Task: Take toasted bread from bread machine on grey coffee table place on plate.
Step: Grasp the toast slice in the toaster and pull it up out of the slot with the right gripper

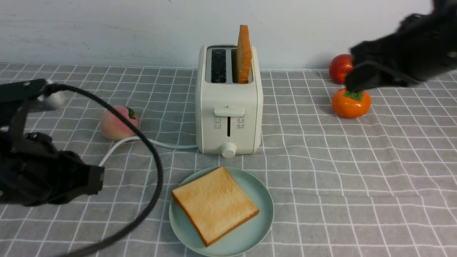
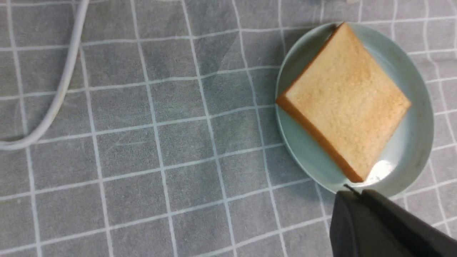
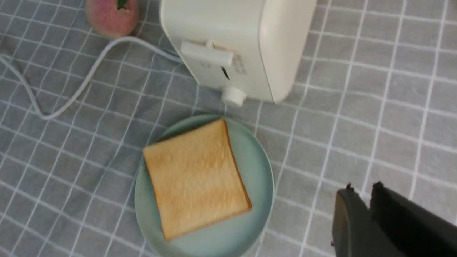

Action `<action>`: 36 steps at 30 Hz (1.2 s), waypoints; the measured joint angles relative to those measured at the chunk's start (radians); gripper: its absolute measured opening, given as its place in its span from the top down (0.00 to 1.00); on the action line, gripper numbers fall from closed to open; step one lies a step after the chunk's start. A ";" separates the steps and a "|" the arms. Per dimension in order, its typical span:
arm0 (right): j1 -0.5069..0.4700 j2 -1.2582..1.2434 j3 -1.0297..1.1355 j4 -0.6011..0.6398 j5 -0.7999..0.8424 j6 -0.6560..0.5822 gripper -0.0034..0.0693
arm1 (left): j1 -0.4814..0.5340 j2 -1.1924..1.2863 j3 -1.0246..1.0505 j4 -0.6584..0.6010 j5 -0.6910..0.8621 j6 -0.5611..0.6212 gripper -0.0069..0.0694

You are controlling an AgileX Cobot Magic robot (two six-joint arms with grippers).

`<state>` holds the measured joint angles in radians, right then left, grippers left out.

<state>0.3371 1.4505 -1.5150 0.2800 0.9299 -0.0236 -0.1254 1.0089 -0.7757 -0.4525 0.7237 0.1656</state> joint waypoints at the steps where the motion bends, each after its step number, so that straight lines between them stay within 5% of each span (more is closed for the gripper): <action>1: 0.031 0.085 -0.075 -0.033 -0.042 0.013 0.76 | 0.000 -0.070 0.037 0.002 0.004 -0.007 0.93; 11: 0.082 0.523 -0.477 -0.059 -0.210 0.040 0.21 | 0.000 -0.423 0.207 0.002 0.025 -0.017 0.93; 16: 0.086 0.683 -0.600 -0.059 -0.275 0.041 0.10 | 0.000 -0.504 0.242 0.009 0.058 -0.019 0.93; 19: 0.086 0.745 -0.631 -0.060 -0.325 0.041 0.17 | 0.000 -0.526 0.249 0.021 0.083 -0.019 0.93; 21: 0.086 0.770 -0.634 -0.061 -0.345 0.041 0.36 | 0.000 -0.533 0.249 0.030 0.100 -0.019 0.93; 24: 0.086 0.757 -0.645 -0.063 -0.333 0.042 0.78 | 0.000 -0.534 0.249 0.045 0.118 -0.019 0.93; 25: 0.086 0.746 -0.649 -0.068 -0.324 0.043 0.83 | 0.000 -0.534 0.249 0.048 0.120 -0.019 0.93; 36: 0.086 0.302 -0.678 -0.143 0.016 0.042 0.80 | 0.000 -0.534 0.249 0.058 0.136 -0.019 0.93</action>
<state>0.4230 1.7523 -2.1927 0.1370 0.9462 0.0179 -0.1254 0.4745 -0.5270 -0.3947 0.8596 0.1464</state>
